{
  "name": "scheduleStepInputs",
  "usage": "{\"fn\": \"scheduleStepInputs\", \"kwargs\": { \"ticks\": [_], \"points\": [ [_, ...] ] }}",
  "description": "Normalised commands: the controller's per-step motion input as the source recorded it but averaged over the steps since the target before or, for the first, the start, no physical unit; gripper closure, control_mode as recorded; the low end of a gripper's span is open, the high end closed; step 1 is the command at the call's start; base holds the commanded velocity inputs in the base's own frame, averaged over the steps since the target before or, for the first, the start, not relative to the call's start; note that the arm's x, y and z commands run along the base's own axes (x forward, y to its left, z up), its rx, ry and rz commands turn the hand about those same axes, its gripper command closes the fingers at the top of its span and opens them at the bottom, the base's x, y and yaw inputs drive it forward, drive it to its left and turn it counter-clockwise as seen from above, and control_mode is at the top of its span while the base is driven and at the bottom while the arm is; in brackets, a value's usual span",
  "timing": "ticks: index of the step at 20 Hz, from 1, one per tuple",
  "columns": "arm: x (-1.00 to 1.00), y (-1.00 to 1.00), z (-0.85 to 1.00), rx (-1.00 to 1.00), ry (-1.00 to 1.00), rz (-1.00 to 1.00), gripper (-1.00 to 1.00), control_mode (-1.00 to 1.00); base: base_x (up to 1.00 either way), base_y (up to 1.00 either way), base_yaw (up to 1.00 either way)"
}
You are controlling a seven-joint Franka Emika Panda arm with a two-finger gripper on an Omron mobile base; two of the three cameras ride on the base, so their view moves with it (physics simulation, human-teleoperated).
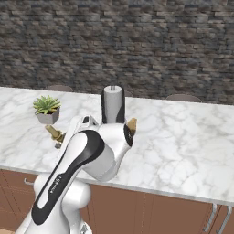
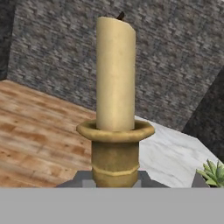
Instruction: Pick the candle and candle from the dining table and place them in the open cabinet. Close the cabinet after placing the objects.
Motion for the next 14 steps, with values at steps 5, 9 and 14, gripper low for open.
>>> {"fn": "scheduleStepInputs", "kwargs": {
  "ticks": [5, 9, 14],
  "points": [
    [-0.03, 0.00, 0.00, 0.00, 0.01, -0.01, 1.00, -1.00, 0.00, 0.00, 0.00],
    [0.04, 0.00, 0.00, 0.00, 0.12, 0.00, 1.00, -1.00, 0.00, 0.00, 0.00],
    [0.01, 0.00, 0.00, 0.00, 0.06, 0.00, 1.00, -1.00, 0.00, 0.00, 0.00]
  ]
}}
